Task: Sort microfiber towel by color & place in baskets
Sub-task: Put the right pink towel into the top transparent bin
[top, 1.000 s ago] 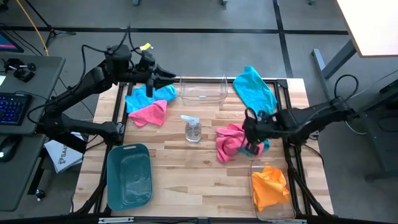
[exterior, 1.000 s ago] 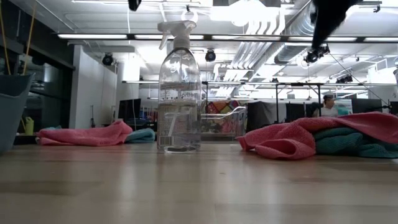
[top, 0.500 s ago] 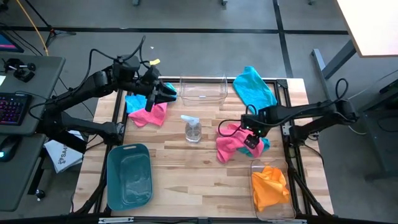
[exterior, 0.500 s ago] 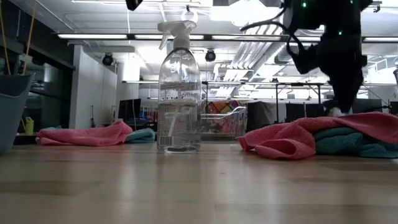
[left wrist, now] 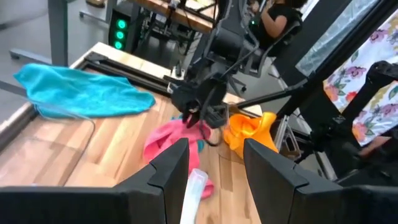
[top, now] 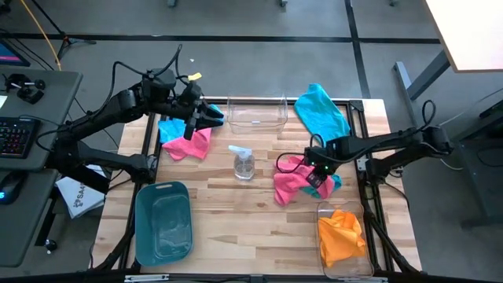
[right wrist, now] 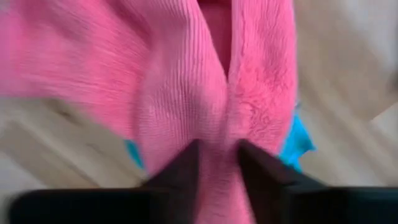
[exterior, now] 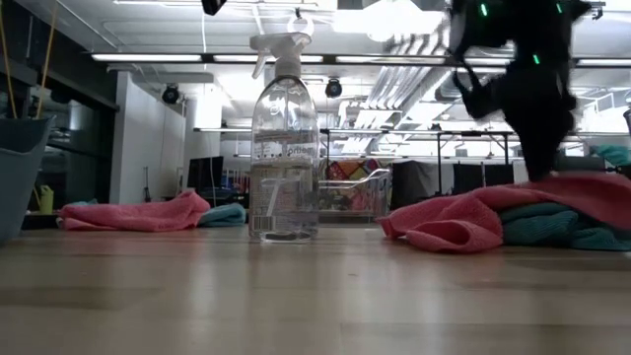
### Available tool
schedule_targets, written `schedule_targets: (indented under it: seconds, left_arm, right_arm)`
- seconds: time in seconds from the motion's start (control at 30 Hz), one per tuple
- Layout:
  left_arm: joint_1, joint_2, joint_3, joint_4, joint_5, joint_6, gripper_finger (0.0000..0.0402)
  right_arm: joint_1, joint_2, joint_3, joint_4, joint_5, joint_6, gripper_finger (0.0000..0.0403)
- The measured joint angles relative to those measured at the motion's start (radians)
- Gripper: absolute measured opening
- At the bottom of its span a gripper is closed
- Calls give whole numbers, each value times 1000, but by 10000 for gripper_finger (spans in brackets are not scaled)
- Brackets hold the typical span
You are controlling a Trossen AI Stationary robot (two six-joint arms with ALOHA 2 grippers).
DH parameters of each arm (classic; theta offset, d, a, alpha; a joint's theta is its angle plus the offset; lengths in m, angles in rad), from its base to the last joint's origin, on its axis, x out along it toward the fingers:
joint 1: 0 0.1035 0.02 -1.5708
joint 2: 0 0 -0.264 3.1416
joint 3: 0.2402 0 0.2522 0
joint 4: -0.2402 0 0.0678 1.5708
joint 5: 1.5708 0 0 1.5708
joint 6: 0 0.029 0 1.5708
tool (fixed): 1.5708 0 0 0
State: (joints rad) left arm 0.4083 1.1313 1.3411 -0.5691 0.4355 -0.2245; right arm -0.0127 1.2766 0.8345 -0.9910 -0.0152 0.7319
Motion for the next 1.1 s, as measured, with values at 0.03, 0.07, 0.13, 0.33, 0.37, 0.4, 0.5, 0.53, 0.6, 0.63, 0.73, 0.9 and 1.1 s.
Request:
schedule_targets:
  seconds: [0.03,0.07,0.13,0.33,0.37,0.4,0.5,0.53,0.6,0.63,0.73,0.9,1.1]
  left_arm:
    - [6,-3,1,-3,0,2,142]
    - [12,-4,7,-5,0,8,142]
    - [25,-11,21,-1,0,10,142]
    - [60,-45,56,1,-1,27,142]
    - [65,-52,56,1,0,27,142]
    - [68,-59,56,5,0,27,142]
    - [74,-74,56,53,0,27,142]
    - [76,-79,56,77,-1,26,142]
    - [76,-85,57,112,0,24,142]
    - [76,-87,57,130,-1,21,142]
    - [76,-90,57,147,-1,20,142]
    - [76,-90,57,123,0,19,142]
    - [64,-91,57,28,0,-2,142]
  right_arm:
    - [0,0,46,-28,13,-32,29]
    - [0,0,100,-49,25,-67,19]
    - [0,-1,216,-71,61,-115,24]
    - [-47,3,516,-60,219,-234,5]
    - [-64,6,547,-34,233,-260,3]
    - [-81,11,575,12,241,-298,2]
    - [-146,34,654,202,225,-420,1]
    - [-170,48,683,269,202,-465,1]
    - [-216,91,750,388,162,-554,1]
    - [-237,117,790,438,143,-588,1]
    - [-294,211,936,544,82,-662,0]
    - [-368,381,1167,501,18,-729,0]
    - [-417,518,1259,337,13,-767,0]
